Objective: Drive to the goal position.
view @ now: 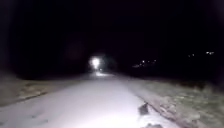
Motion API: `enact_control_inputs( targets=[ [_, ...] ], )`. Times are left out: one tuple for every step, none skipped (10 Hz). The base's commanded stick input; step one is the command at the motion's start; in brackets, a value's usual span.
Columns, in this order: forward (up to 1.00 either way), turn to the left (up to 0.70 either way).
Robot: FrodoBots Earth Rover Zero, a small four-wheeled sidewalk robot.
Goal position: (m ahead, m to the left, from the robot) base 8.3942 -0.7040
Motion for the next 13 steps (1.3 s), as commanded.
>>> enact_control_inputs(
  targets=[
    [1.0,0.0],
    [1.0,0.0],
    [1.0,0.0],
    [1.0,0.0],
    [1.0,0.0],
    [1.0,0.0],
    [1.0,0.0],
    [1.0,0.0],
    [1.0,0.0],
    [1.0,0.0],
    [1.0,0.0],
    [1.0,0.0],
    [1.0,0.0]
  ],
)
